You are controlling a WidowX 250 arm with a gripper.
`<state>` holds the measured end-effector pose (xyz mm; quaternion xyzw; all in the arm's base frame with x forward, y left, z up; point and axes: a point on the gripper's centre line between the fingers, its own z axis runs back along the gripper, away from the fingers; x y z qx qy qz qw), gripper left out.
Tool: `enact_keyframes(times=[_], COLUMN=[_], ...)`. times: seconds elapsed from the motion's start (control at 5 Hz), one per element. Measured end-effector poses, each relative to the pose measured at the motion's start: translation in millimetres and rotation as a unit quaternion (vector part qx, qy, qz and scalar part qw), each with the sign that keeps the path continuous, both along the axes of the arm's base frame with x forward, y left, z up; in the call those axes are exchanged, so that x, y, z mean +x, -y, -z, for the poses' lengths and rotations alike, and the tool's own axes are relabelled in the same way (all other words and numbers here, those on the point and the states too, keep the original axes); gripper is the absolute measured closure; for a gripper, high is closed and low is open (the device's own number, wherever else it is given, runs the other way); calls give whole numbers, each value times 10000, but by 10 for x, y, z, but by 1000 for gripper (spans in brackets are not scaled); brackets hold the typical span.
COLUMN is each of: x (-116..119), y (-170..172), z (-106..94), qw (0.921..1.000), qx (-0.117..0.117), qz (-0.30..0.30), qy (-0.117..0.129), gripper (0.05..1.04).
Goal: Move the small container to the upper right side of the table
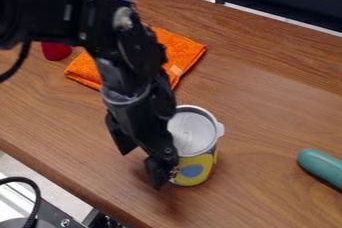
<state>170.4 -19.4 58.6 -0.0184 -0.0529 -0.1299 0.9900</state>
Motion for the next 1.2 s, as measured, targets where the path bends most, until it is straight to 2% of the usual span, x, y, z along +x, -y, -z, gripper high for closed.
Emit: enact_keyframes(times=[0.4, 1.2], x=[142, 504], y=[108, 172], z=[-36, -115], qw=[9993, 9966], qx=[-208, -411], qz=[-313, -485], qy=[-21, 523], gripper=[84, 84])
